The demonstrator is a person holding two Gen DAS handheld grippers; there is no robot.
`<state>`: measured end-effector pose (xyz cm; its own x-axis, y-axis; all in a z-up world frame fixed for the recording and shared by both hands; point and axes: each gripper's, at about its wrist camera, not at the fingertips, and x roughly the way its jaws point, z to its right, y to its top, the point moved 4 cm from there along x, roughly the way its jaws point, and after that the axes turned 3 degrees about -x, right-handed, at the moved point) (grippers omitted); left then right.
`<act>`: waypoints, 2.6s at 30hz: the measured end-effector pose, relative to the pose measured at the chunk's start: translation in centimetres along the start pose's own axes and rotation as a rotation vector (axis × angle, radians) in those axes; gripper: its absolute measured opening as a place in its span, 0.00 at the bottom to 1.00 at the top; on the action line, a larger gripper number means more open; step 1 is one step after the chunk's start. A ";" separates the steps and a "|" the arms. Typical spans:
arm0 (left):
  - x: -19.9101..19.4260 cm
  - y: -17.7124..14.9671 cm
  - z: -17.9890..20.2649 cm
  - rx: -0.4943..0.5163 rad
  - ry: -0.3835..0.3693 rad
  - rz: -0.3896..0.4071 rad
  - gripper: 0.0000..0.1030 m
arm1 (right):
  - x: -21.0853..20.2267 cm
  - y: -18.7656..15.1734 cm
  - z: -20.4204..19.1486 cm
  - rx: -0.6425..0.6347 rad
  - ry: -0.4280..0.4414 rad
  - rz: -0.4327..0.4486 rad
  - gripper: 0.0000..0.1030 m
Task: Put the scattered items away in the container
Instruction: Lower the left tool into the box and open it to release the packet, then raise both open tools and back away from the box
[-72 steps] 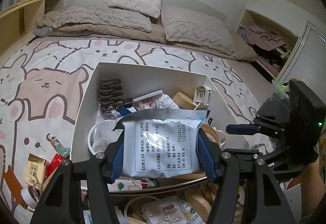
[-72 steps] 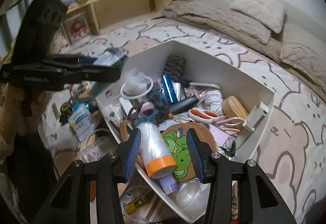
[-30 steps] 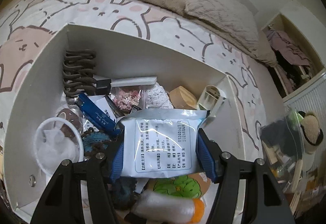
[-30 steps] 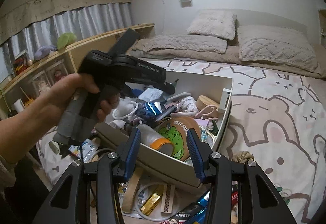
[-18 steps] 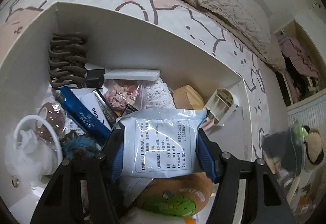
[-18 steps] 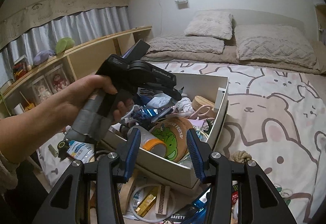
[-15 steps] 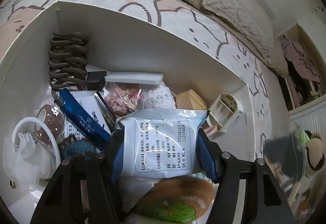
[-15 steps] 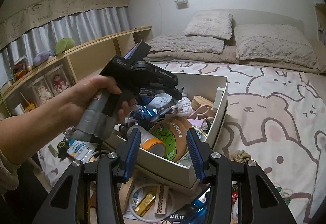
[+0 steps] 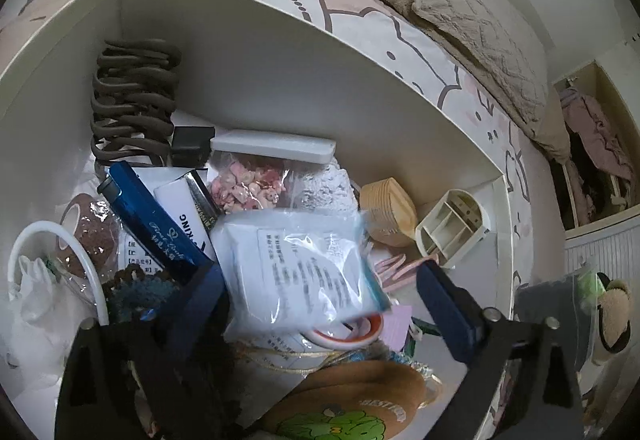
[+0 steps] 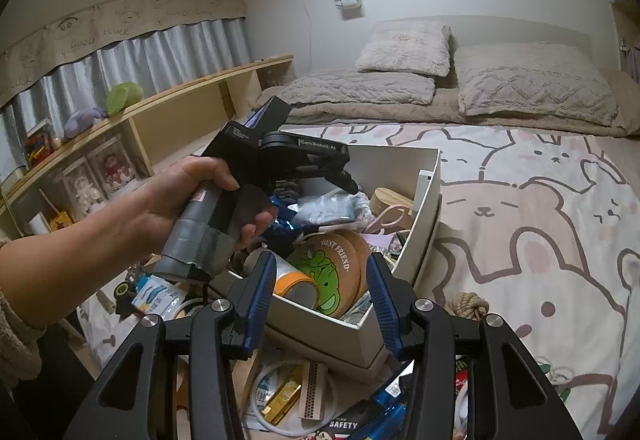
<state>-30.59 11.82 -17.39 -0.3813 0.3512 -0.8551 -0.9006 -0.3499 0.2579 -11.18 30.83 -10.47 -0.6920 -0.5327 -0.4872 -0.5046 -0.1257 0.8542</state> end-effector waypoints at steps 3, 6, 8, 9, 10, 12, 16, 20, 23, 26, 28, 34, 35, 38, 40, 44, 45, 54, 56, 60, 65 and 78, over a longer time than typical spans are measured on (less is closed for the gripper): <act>-0.4 -0.3 0.1 0.024 0.004 -0.006 0.96 | 0.0 0.0 0.0 0.002 -0.001 0.000 0.46; -0.7 -0.5 0.1 0.024 0.002 -0.005 0.96 | -0.1 0.2 -0.2 0.002 -0.002 0.004 0.46; -1.1 -0.7 0.0 0.028 0.004 -0.003 0.96 | -0.4 0.4 -0.4 -0.001 -0.002 0.009 0.46; -1.1 -0.8 -0.1 0.030 0.003 -0.001 0.96 | -0.4 0.4 -0.4 -0.003 -0.003 0.011 0.46; -1.4 -0.9 -0.1 0.034 0.001 0.002 0.96 | -0.5 0.5 -0.3 -0.002 -0.004 0.011 0.46; -1.9 -1.1 -0.2 0.039 -0.001 0.010 0.96 | -0.5 0.7 -0.4 -0.001 -0.009 0.011 0.46; -3.2 -1.2 -0.2 0.062 0.002 0.028 0.96 | -0.7 1.4 -0.6 -0.001 -0.014 0.022 0.46; -4.8 -1.5 0.2 0.122 0.013 0.057 1.00 | -0.8 1.8 -0.9 0.003 -0.023 0.031 0.46; -6.0 -1.7 0.5 0.163 0.024 0.084 1.00 | -1.0 2.3 -1.1 0.005 -0.032 0.036 0.46; -7.0 -2.2 0.6 0.192 0.033 0.106 1.00 | -1.2 2.6 -1.3 0.002 -0.039 0.040 0.46; -7.6 -2.4 0.7 0.211 0.043 0.125 1.00 | -1.3 2.8 -1.4 0.000 -0.045 0.040 0.46; -9.5 -3.3 0.4 0.273 0.085 0.192 1.00 | -1.5 3.1 -2.1 -0.025 -0.080 0.048 0.92; -9.9 -3.4 0.3 0.281 0.091 0.201 1.00 | -1.5 3.2 -2.3 -0.032 -0.084 0.049 0.92; -10.8 -3.8 0.1 0.309 0.104 0.226 1.00 | -1.5 3.5 -2.5 -0.039 -0.102 0.053 0.92; -11.5 -4.1 -0.1 0.319 0.105 0.242 1.00 | -1.6 3.7 -2.5 -0.036 -0.117 0.062 0.93; -12.9 -4.7 -0.7 0.342 0.106 0.272 1.00 | -1.7 3.8 -2.5 -0.036 -0.148 0.063 1.00; -13.1 -4.9 -0.8 0.347 0.106 0.277 1.00 | -1.7 3.8 -2.5 -0.036 -0.151 0.063 1.00; -16.6 -6.0 -1.5 0.366 0.124 0.386 1.00 | -2.2 4.9 -3.7 -0.050 -0.167 0.071 1.00; -17.4 -6.2 -1.7 0.366 0.123 0.405 1.00 | -2.4 5.2 -4.2 -0.061 -0.173 0.070 1.00; -19.1 -7.1 -1.9 0.386 0.127 0.443 1.00 | -3.2 5.7 -5.2 -0.087 -0.190 0.082 1.00; -21.1 -8.3 -2.2 0.412 0.118 0.470 1.00 | -4.1 5.9 -5.7 -0.076 -0.197 0.099 1.00; -25.5 -11.5 -3.1 0.498 0.128 0.555 1.00 | -6.8 5.9 -7.8 -0.075 -0.240 0.117 1.00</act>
<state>-9.89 4.21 0.02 -0.8065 0.1233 -0.5782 -0.5828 -0.0016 0.8126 -5.44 27.22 -0.68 -0.8503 -0.3350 -0.4059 -0.3807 -0.1411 0.9139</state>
